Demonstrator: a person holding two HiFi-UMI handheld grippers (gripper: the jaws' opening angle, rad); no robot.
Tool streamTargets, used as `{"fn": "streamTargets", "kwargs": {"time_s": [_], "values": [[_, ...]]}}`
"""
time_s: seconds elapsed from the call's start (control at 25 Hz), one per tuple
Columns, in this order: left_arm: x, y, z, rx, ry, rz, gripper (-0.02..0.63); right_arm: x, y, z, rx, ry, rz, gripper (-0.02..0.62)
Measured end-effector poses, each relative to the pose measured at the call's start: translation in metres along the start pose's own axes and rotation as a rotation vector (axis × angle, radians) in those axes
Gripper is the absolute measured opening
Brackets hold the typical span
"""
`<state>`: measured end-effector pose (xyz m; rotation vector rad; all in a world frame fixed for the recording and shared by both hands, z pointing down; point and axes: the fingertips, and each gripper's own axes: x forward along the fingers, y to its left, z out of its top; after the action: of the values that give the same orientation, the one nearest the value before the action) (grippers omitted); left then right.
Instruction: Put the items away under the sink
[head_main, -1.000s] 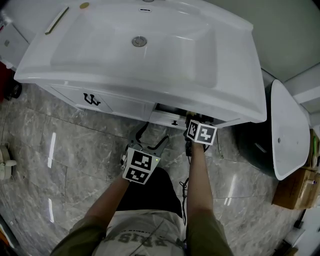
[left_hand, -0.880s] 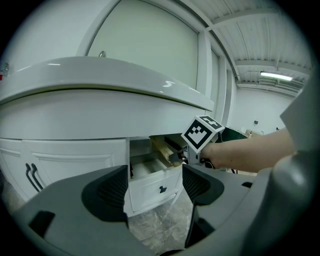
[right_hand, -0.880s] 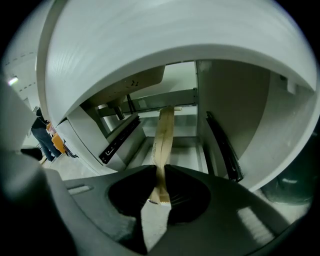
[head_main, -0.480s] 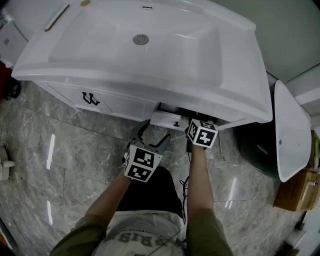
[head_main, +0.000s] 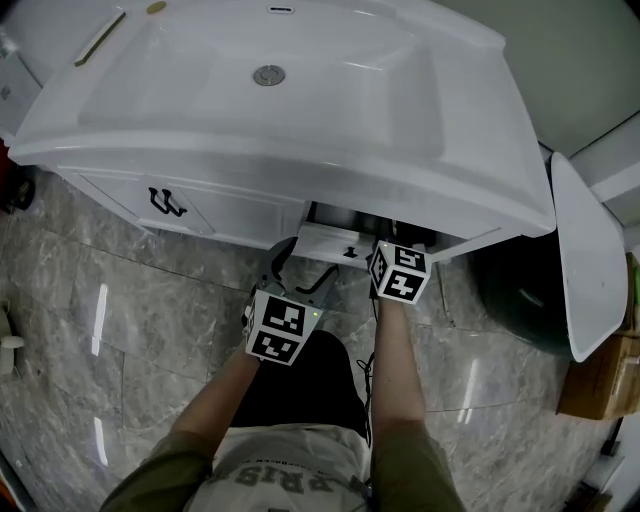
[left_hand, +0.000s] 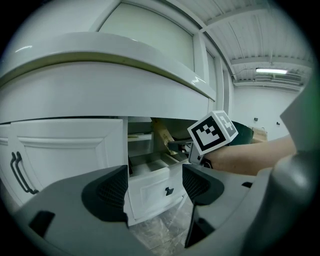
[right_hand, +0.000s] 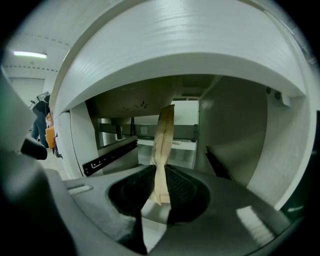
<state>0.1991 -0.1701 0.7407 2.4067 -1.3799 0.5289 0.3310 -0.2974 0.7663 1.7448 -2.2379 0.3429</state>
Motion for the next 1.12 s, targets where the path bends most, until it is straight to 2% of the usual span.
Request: {"fn": "streamTargets", "kwargs": {"time_s": [0.36, 0.6, 0.8, 1.12], "values": [[0.018, -0.004, -0.018, -0.001, -0.068, 0.024, 0.325, 0.000, -0.004, 0.002, -0.030, -0.149, 0.009, 0.066], [0.018, -0.007, -0.012, 0.007, -0.152, 0.047, 0.325, 0.003, -0.006, 0.009, -0.055, -0.204, 0.001, 0.066], [0.016, -0.010, -0.003, 0.034, -0.204, 0.073, 0.325, 0.008, -0.008, 0.006, -0.073, -0.176, -0.009, 0.067], [0.023, 0.001, -0.005, 0.020, -0.201, 0.080, 0.325, 0.020, -0.009, 0.000, -0.110, -0.066, -0.052, 0.067]]}}
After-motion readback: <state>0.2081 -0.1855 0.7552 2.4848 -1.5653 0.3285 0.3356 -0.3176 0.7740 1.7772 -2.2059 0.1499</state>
